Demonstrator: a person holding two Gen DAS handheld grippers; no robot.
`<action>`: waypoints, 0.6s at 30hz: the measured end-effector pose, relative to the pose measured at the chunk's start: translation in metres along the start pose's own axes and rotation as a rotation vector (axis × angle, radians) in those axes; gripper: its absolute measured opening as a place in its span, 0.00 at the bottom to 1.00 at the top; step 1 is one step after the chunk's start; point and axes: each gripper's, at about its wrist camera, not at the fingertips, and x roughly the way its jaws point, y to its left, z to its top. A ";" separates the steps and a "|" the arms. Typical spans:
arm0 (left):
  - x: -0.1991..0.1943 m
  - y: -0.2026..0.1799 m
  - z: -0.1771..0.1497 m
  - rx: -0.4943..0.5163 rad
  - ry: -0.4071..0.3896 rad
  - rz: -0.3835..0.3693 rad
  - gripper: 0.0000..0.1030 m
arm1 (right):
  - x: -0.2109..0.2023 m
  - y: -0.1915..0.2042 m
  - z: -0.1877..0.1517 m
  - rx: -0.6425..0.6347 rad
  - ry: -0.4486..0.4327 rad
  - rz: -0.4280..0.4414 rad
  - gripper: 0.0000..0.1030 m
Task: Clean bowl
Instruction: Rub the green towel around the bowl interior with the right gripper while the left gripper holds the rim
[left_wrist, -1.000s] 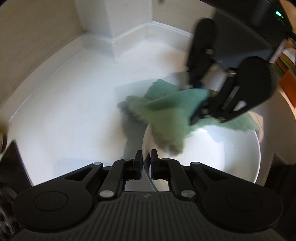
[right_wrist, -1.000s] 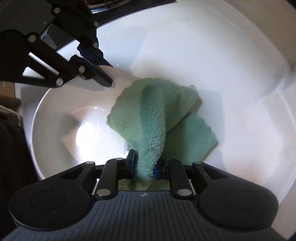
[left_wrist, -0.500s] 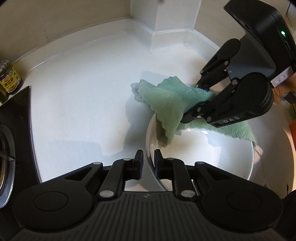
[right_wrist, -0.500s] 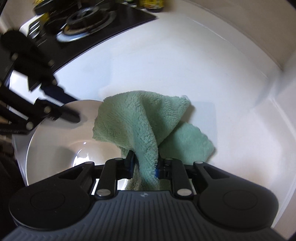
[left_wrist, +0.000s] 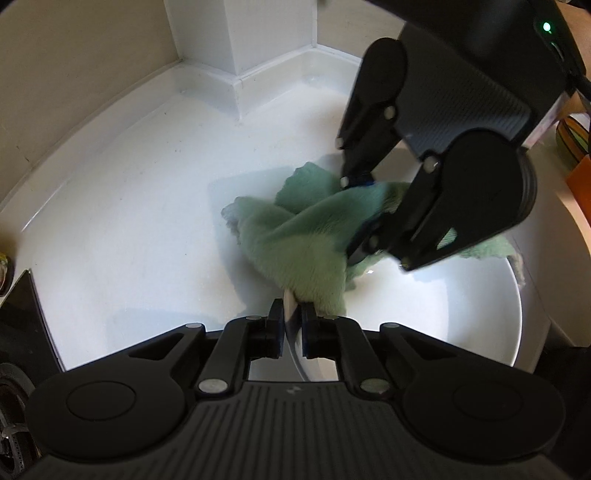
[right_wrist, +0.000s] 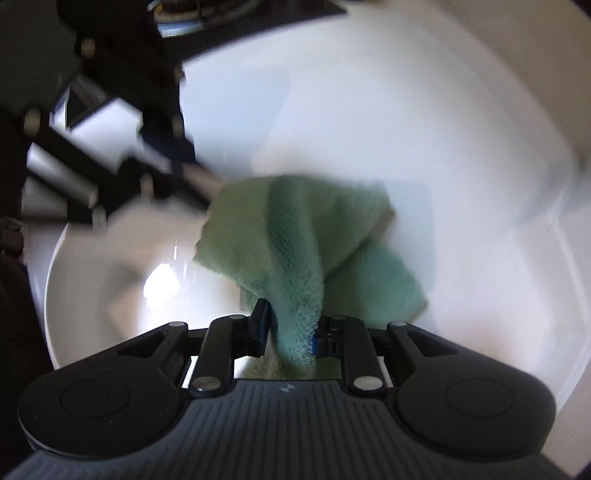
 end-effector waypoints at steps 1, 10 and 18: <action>-0.001 0.002 -0.002 -0.030 -0.005 0.005 0.07 | 0.001 0.001 0.002 -0.005 -0.003 -0.005 0.20; -0.009 -0.001 -0.032 -0.290 0.000 0.042 0.18 | -0.006 -0.010 -0.020 0.181 -0.082 0.007 0.18; -0.001 0.006 -0.017 -0.105 0.008 0.010 0.07 | -0.016 0.005 -0.036 0.078 0.020 0.034 0.16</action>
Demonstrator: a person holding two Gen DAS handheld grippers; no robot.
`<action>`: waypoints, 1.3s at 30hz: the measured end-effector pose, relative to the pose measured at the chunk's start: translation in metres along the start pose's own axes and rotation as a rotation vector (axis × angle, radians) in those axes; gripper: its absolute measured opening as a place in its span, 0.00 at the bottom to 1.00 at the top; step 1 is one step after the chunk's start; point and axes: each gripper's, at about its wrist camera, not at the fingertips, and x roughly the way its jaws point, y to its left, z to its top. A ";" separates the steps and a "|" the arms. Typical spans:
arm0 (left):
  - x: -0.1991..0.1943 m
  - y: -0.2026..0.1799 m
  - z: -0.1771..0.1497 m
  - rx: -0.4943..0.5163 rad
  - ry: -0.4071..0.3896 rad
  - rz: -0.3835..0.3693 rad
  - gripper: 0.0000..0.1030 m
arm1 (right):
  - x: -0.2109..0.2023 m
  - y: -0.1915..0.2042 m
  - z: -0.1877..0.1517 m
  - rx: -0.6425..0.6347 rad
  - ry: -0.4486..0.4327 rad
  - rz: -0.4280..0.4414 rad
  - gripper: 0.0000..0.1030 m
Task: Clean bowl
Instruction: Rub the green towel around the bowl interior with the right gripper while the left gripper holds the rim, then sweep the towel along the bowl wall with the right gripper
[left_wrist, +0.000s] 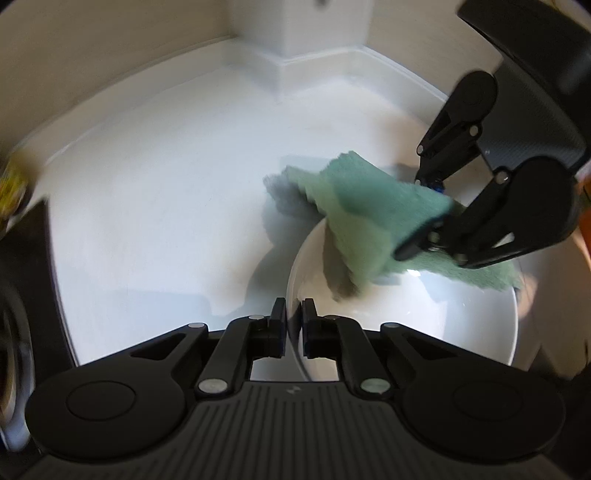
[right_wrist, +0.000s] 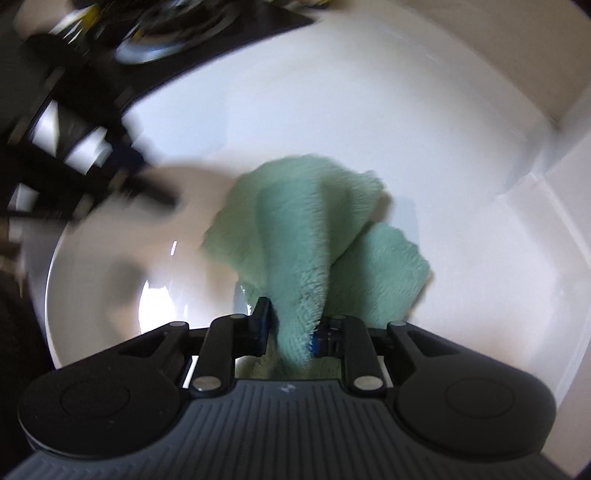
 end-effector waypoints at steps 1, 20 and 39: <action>0.001 -0.002 0.004 0.038 0.003 0.001 0.07 | 0.000 -0.002 0.001 -0.009 0.013 0.010 0.16; -0.005 0.002 -0.014 -0.170 0.023 0.046 0.14 | 0.010 -0.013 0.025 0.078 -0.103 -0.033 0.19; 0.000 0.010 0.007 0.106 0.018 0.018 0.11 | 0.021 0.016 0.068 -0.196 0.001 -0.084 0.21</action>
